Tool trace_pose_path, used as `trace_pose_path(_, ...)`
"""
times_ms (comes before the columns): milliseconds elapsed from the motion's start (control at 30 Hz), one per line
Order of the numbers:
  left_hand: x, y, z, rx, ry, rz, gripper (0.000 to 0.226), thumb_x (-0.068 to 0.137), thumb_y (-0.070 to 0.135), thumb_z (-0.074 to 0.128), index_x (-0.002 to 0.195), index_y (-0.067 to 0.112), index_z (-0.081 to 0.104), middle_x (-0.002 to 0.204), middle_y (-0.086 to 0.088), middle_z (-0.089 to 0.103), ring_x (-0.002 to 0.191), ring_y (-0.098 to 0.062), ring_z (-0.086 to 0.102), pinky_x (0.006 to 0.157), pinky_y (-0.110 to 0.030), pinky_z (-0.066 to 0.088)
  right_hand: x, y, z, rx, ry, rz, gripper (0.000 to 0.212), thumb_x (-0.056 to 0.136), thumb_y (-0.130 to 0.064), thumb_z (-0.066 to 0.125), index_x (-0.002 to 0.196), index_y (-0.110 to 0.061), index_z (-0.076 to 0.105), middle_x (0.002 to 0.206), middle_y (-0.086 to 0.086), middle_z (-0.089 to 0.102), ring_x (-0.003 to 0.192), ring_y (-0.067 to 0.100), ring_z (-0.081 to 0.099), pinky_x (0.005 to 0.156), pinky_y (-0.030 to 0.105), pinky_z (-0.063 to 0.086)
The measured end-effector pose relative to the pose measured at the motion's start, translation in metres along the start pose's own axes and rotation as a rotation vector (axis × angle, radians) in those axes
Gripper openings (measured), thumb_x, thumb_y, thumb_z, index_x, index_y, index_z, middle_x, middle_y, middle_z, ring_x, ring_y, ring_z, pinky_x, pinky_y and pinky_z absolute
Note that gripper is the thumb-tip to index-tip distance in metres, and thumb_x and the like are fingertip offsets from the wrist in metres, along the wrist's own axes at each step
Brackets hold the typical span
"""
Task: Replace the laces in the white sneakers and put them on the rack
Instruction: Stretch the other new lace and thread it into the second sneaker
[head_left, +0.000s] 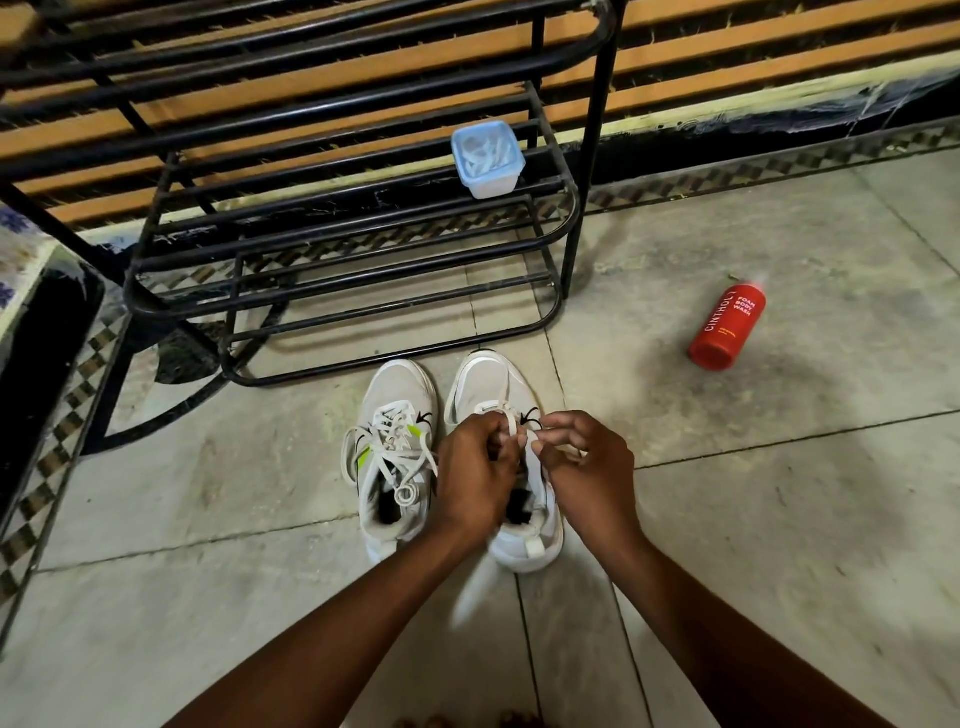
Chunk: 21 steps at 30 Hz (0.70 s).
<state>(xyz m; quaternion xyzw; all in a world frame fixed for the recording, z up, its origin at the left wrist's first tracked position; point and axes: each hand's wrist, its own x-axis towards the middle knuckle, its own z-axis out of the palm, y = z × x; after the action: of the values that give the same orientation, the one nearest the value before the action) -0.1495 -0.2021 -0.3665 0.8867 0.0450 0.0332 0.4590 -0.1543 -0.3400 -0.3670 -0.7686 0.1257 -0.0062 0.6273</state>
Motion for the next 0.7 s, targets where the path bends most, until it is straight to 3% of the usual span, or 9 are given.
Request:
trace_pose_path(67, -0.0006, 0.0033, -0.003, 0.095, 0.022, 0.057, 0.025, 0.094, 0.012, 0.069, 0.072, 0.012, 0.058, 0.064, 0.005, 0.054, 0.061, -0.011, 0.051, 0.054, -0.017, 0.035, -0.0027, -0.0013, 0.0017, 0.018, -0.01, -0.036, 0.03, 0.082, 0.006, 0.075, 0.101, -0.016, 0.072, 0.09, -0.008, 0.078, 0.091, 0.001, 0.073, 0.08, 0.015, 0.055)
trace_pose_path(133, -0.0005, 0.0031, -0.004, 0.147, 0.022, 0.069, 0.027, 0.094, 0.013, 0.069, 0.071, 0.015, 0.055, 0.064, 0.007, 0.052, 0.059, -0.005, 0.048, 0.053, -0.02, 0.028, -0.0059, -0.0029, 0.005, 0.008, -0.023, -0.065, 0.031, 0.082, 0.009, 0.072, 0.103, -0.013, 0.072, 0.096, -0.009, 0.078, 0.095, 0.001, 0.073, 0.085, 0.02, 0.057)
trace_pose_path(267, -0.0005, 0.0024, -0.0046, 0.161, 0.014, 0.06, 0.025, 0.093, 0.012, 0.068, 0.072, 0.013, 0.057, 0.065, 0.001, 0.057, 0.06, -0.013, 0.051, 0.057, -0.03, 0.031, -0.0028, -0.0044, 0.0083, -0.011, 0.032, -0.026, 0.026, 0.083, 0.0, 0.075, 0.096, -0.023, 0.072, 0.09, -0.014, 0.077, 0.092, -0.002, 0.072, 0.089, 0.032, 0.059)
trace_pose_path(333, -0.0009, 0.0039, -0.006, 0.122, 0.01, 0.051, 0.028, 0.093, 0.01, 0.067, 0.068, 0.013, 0.056, 0.061, 0.004, 0.056, 0.058, -0.009, 0.052, 0.053, -0.025, 0.033, -0.0006, -0.0038, 0.0075, 0.007, 0.048, 0.03, 0.025, 0.08, -0.008, 0.08, 0.091, -0.029, 0.07, 0.083, -0.013, 0.077, 0.088, 0.001, 0.073, 0.088, 0.039, 0.058)
trace_pose_path(467, -0.003, 0.0008, -0.0076, 0.044, 0.009, 0.064, 0.043, 0.094, 0.008, 0.068, 0.061, 0.023, 0.044, 0.056, 0.009, 0.046, 0.056, -0.005, 0.044, 0.053, -0.022, 0.029, -0.0024, -0.0018, 0.0046, 0.139, 0.042, 0.104, 0.022, 0.078, -0.001, 0.081, 0.091, -0.016, 0.072, 0.078, 0.001, 0.077, 0.083, 0.013, 0.075, 0.087, 0.046, 0.06)
trace_pose_path(700, 0.0001, -0.0002, -0.0084, -0.001, -0.021, 0.008, 0.032, 0.095, 0.014, 0.071, 0.066, 0.01, 0.057, 0.056, 0.001, 0.057, 0.052, -0.009, 0.047, 0.052, -0.022, 0.035, 0.0003, 0.0014, 0.0057, 0.133, 0.003, 0.106, 0.023, 0.076, 0.001, 0.079, 0.085, -0.02, 0.074, 0.074, 0.003, 0.075, 0.079, 0.018, 0.074, 0.084, 0.049, 0.06)
